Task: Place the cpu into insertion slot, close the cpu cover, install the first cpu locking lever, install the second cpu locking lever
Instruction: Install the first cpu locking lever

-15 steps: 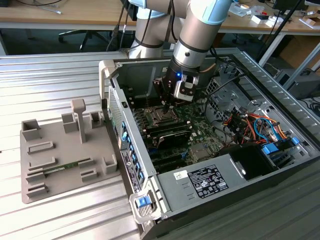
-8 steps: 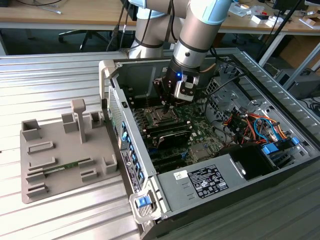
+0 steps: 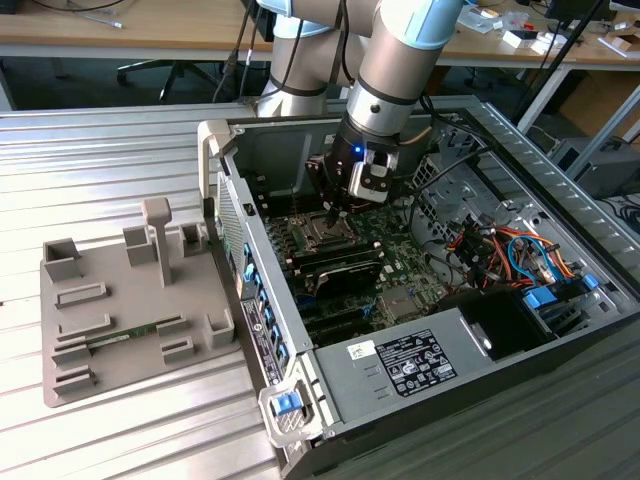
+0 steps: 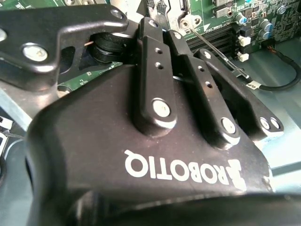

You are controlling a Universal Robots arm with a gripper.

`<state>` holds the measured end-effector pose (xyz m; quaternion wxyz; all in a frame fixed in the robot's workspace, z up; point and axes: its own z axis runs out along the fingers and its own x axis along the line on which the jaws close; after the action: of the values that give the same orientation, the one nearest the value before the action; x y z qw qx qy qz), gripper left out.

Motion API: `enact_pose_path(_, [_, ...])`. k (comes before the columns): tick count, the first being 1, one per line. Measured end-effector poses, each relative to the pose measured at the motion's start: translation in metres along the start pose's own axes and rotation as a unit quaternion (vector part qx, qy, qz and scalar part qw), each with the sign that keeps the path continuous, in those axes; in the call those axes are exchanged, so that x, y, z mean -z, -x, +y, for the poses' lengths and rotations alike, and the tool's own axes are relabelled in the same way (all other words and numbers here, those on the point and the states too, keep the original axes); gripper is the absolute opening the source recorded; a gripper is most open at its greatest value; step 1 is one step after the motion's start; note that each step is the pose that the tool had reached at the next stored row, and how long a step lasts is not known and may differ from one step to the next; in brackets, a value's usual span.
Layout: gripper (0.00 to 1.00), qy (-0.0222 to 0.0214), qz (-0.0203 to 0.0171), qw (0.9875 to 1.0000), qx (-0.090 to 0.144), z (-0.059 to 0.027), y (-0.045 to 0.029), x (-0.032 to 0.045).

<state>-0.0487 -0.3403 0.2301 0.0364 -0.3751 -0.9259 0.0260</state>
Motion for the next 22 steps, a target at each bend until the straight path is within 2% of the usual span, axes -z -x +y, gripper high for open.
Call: enact_pose_path(22, [0.10,-0.0006,-0.0010,0.9999,0.013,0.0000,0.0000,0.0000])
